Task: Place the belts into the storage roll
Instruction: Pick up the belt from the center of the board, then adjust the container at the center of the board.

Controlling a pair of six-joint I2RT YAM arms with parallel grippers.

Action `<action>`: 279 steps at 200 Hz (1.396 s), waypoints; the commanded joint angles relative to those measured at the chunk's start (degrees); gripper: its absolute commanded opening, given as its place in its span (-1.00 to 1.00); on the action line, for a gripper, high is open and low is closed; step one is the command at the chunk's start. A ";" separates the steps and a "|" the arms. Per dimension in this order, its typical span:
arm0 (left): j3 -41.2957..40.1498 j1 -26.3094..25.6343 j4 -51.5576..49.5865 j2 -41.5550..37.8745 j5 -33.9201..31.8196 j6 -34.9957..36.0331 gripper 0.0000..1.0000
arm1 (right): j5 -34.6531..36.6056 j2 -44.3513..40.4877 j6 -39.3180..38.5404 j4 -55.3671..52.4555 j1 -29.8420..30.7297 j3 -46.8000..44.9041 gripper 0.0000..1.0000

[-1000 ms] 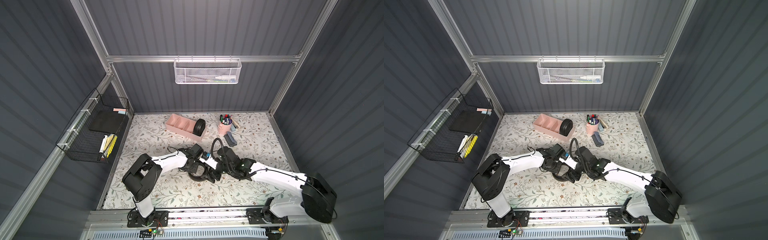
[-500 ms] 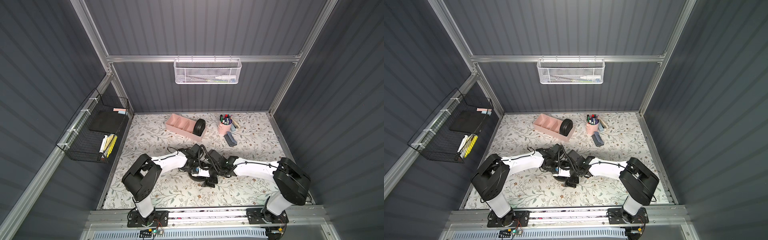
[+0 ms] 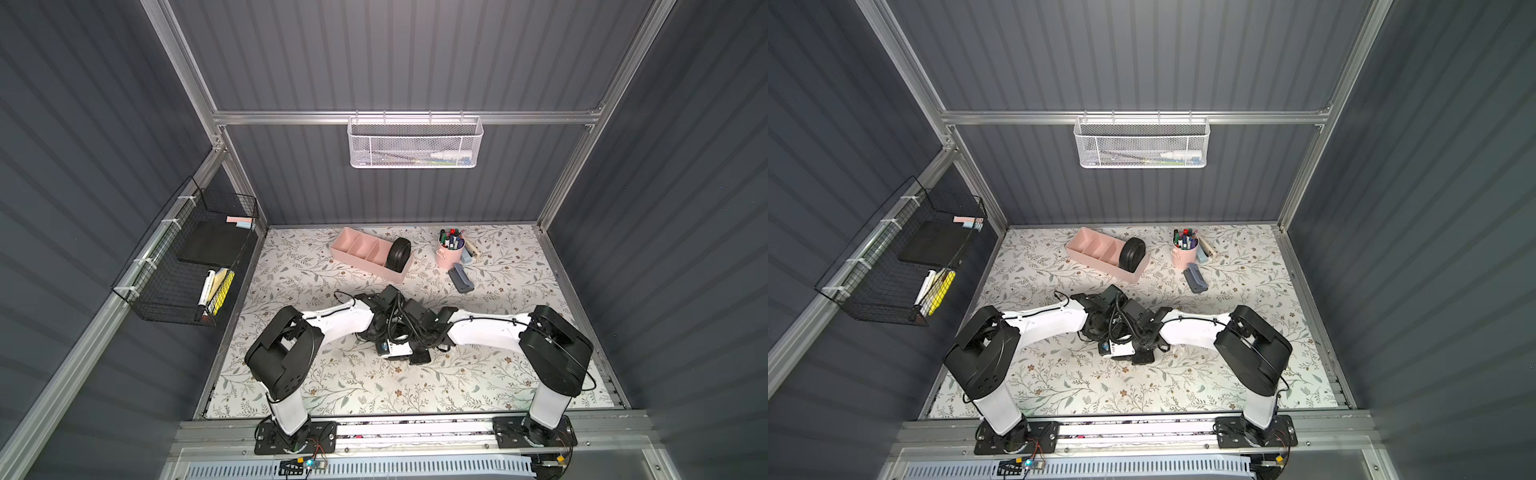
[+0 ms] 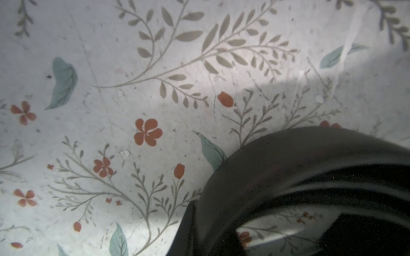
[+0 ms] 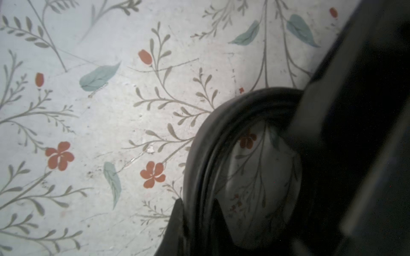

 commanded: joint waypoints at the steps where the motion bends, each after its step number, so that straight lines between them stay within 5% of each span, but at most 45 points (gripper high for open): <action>1: -2.15 -1.57 -7.92 5.82 6.96 1.27 -0.61 | 1.83 2.78 -3.28 -7.76 -0.25 -0.44 -1.00; 65: 3.95 3.51 -12.65 -3.89 16.33 0.63 0.97 | -8.14 -7.26 7.73 -4.28 -2.13 -1.90 -1.00; 112: 8.70 11.09 -13.64 -11.90 16.44 -3.36 0.99 | -19.50 -14.73 24.97 7.18 -6.06 -6.32 -1.00; 144: 6.27 19.25 -2.41 -13.82 17.39 -7.79 0.98 | -21.45 -18.70 35.54 15.52 -7.89 -9.40 -1.00; 189: 17.92 24.65 13.10 -1.80 22.89 -4.04 0.98 | -19.46 -23.22 47.93 23.35 -7.88 -11.35 -1.00; 279: 47.17 28.74 13.81 24.11 26.31 0.85 0.98 | -11.82 -31.28 56.63 19.52 -7.92 -11.78 -1.00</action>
